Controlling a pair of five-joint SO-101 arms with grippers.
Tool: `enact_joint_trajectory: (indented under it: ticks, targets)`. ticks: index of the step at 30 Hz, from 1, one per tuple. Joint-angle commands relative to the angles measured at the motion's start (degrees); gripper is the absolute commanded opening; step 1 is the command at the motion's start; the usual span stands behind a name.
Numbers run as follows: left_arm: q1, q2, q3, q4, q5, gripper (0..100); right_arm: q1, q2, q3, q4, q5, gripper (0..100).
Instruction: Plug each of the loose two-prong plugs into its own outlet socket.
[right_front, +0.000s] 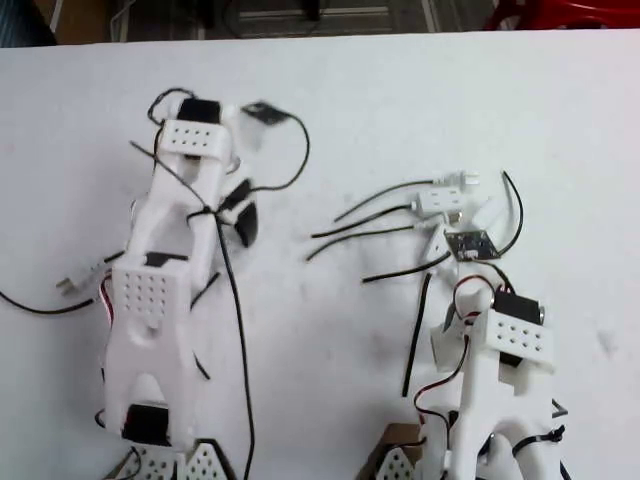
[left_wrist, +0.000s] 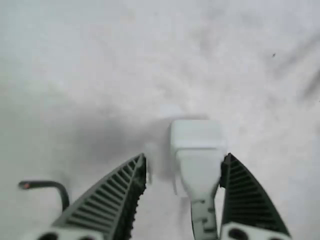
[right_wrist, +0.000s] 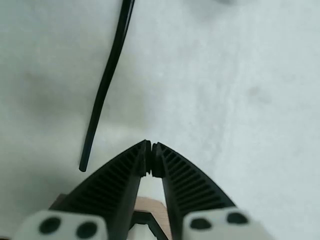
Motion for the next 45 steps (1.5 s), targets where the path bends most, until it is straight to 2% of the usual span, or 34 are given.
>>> enact_joint_trajectory:
  ticks: [1,8,12,14,22,25,28,39,42,45]
  targets:
    - [-0.7,4.2,-1.3,0.3,-3.3,24,0.5,-0.8,-0.3,-0.4,0.3,2.1]
    - [-0.2,6.2,-3.5,0.2,-3.3,23,0.5,-0.8,0.4,-1.1,0.3,2.1]
    - [-0.1,5.5,-4.7,0.2,-3.3,7,0.5,-0.8,0.4,-1.1,0.3,2.1]
    - [0.0,5.5,-8.9,0.4,-3.2,2,0.5,-0.8,0.4,-1.1,0.3,2.1]
    - [0.2,6.2,-35.1,-1.8,-0.5,4,0.5,-0.8,0.4,-1.1,0.3,2.1]
    - [0.2,6.3,-41.1,-8.4,-0.5,6,0.5,-0.8,0.4,-1.1,0.3,2.1]
    - [0.0,6.3,-40.5,-17.8,-0.5,7,0.5,-0.8,0.4,-1.1,0.3,2.1]
    - [-2.5,6.3,-16.2,-49.2,-0.1,8,0.5,-0.8,0.4,-1.2,0.3,2.1]
    - [-3.4,6.3,-10.0,-54.2,0.1,9,0.5,-0.8,0.5,-1.2,0.3,2.1]
    - [-4.5,6.3,-8.7,-55.2,1.0,18,0.5,-0.8,0.5,-1.2,0.3,2.1]
